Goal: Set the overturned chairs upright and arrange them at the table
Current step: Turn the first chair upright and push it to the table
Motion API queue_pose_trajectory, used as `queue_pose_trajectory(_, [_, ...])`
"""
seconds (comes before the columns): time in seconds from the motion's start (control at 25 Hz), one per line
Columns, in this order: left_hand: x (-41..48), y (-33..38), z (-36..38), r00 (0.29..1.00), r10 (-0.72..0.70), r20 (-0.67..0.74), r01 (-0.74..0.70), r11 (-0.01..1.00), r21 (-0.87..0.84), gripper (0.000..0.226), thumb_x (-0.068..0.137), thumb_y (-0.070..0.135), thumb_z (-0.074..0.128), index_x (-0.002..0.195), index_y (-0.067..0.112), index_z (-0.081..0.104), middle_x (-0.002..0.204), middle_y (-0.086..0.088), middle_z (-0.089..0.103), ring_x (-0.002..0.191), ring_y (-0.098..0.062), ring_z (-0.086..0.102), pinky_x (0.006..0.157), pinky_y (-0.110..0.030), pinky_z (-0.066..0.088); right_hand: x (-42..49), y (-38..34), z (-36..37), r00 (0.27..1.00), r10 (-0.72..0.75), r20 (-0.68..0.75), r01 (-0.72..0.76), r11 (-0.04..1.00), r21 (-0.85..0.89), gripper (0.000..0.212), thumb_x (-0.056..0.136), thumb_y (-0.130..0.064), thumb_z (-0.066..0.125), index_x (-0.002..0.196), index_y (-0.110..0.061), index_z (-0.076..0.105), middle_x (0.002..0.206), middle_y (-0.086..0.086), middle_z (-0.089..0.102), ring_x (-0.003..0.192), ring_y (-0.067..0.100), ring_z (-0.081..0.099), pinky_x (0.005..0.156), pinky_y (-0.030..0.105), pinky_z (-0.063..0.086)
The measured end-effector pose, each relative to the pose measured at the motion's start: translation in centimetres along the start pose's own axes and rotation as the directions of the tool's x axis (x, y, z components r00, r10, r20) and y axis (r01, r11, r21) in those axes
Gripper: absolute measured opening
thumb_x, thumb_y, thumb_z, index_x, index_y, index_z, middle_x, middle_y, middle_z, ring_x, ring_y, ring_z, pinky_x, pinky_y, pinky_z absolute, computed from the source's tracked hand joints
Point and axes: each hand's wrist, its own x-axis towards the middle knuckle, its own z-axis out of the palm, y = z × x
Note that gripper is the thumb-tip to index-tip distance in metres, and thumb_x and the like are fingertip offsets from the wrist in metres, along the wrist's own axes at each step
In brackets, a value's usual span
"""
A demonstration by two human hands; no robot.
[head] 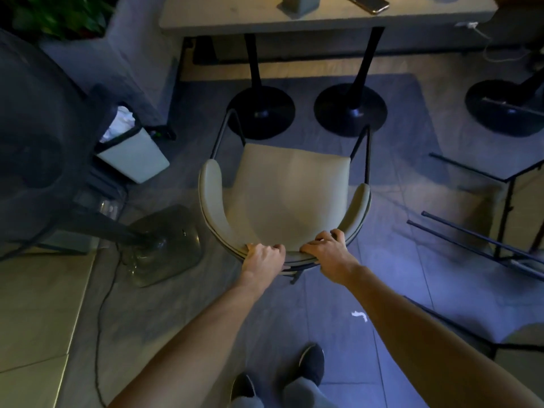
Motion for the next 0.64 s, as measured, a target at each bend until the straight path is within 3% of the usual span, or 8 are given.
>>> queue_pose_trajectory(0.12, [3.0, -1.4, -0.9, 0.999, -0.036, 0.011, 0.036, 0.999, -0.008, 0.033, 0.097, 0.031, 0.053, 0.120, 0.007, 0.053, 0.095, -0.004, 0.073, 0.087, -0.022, 0.072, 0.074, -0.032, 0.050, 3.2, 2.3, -1.6, 0.999, -0.043, 0.003, 0.043, 0.999, -0.008, 0.064, 0.076, 0.004, 0.058, 0.127, -0.035, 0.055, 0.120, -0.009, 0.063, 0.122, 0.023, 0.042, 0.105, 0.047, 0.022])
queue_pose_trajectory(0.4, [9.7, -6.1, -3.2, 0.994, -0.065, 0.083, 0.068, 0.997, -0.026, 0.028, 0.099, 0.036, 0.056, 0.113, 0.012, 0.058, 0.091, -0.001, 0.069, 0.084, -0.017, 0.070, 0.069, -0.029, 0.048, 11.6, 5.9, -7.3, 0.993, -0.094, 0.076, 0.096, 0.995, -0.027, 0.053, 0.086, -0.007, 0.059, 0.129, -0.038, 0.053, 0.123, -0.003, 0.058, 0.123, 0.025, 0.039, 0.108, 0.046, 0.022])
queue_pose_trajectory(0.52, [12.9, -8.6, -3.7, 0.997, -0.073, 0.020, 0.074, 0.996, -0.049, 0.024, 0.101, 0.035, 0.051, 0.112, 0.014, 0.059, 0.097, 0.000, 0.068, 0.091, -0.017, 0.068, 0.073, -0.029, 0.047, 15.9, 6.6, -10.1, 0.987, -0.082, 0.136, 0.086, 0.996, -0.026, 0.054, 0.086, -0.011, 0.061, 0.128, -0.045, 0.053, 0.125, -0.002, 0.057, 0.124, 0.027, 0.040, 0.109, 0.046, 0.021])
queue_pose_trajectory(0.64, [15.5, -11.0, -4.1, 0.992, -0.122, 0.019, 0.124, 0.981, -0.149, 0.036, 0.100, 0.048, 0.048, 0.114, 0.016, 0.057, 0.102, -0.001, 0.069, 0.095, -0.019, 0.068, 0.077, -0.031, 0.047, 19.6, 7.1, -12.0, 0.986, -0.070, 0.154, 0.074, 0.997, -0.017, 0.053, 0.087, -0.014, 0.062, 0.126, -0.048, 0.053, 0.128, -0.003, 0.056, 0.125, 0.025, 0.039, 0.110, 0.045, 0.019])
